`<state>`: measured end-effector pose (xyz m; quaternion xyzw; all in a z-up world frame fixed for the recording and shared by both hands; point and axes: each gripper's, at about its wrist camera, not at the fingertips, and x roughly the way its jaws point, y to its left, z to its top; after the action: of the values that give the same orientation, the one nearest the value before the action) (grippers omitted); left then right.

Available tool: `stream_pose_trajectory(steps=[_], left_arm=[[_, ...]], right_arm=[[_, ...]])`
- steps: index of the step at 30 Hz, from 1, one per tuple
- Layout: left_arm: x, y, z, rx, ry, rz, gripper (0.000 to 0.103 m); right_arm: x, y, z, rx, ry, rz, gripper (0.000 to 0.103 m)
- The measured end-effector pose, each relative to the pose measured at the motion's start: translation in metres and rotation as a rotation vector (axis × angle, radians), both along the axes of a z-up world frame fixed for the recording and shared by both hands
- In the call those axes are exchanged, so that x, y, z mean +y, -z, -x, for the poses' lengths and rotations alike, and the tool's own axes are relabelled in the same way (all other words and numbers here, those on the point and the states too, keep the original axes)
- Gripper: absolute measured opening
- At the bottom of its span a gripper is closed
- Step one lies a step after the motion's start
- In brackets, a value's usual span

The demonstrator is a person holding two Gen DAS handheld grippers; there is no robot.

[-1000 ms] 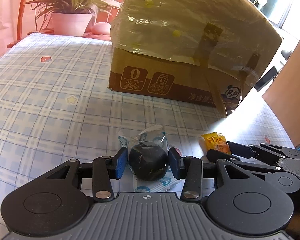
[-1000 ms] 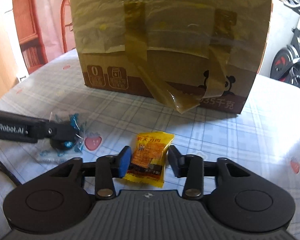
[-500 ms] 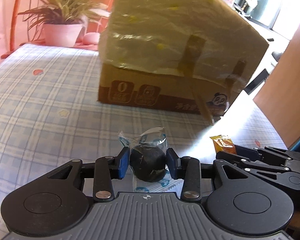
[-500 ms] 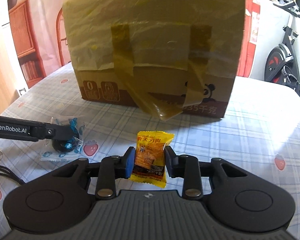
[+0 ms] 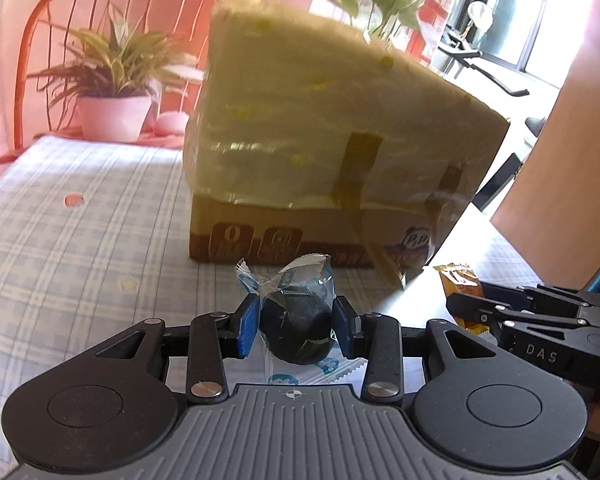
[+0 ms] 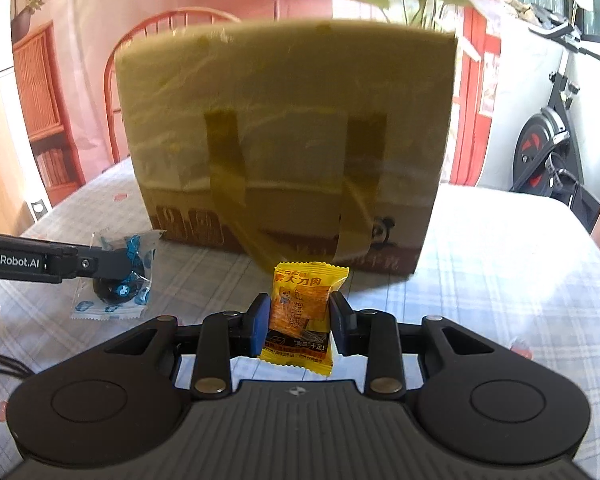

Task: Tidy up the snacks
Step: 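Lift the ball packet and yellow candy packet with both tools and carry them over the box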

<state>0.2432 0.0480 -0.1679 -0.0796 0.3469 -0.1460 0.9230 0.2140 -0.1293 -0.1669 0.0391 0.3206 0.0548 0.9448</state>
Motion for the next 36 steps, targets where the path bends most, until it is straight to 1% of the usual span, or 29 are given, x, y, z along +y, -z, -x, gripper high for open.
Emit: stream_pose_trajectory(steps=[7,19,29,36], left_arm=[[-0.006,-0.022,0.0,-0.065,0.024,0.005,0.042],[-0.012,-0.071,-0.002,-0.204,0.051,0.027,0.042],[-0.019,-0.1,-0.007,-0.272,0.068,0.044,0.042],[-0.019,-0.119,-0.018,-0.312,0.067,0.031,0.042]], right_arm=[[-0.007,-0.027,0.0,-0.068,0.009,0.0,0.034],[-0.014,-0.073,-0.008,-0.185,0.001,0.027,0.034],[-0.017,-0.099,-0.021,-0.244,-0.019,0.049,0.034],[-0.025,-0.114,-0.034,-0.276,-0.026,0.06,0.034]])
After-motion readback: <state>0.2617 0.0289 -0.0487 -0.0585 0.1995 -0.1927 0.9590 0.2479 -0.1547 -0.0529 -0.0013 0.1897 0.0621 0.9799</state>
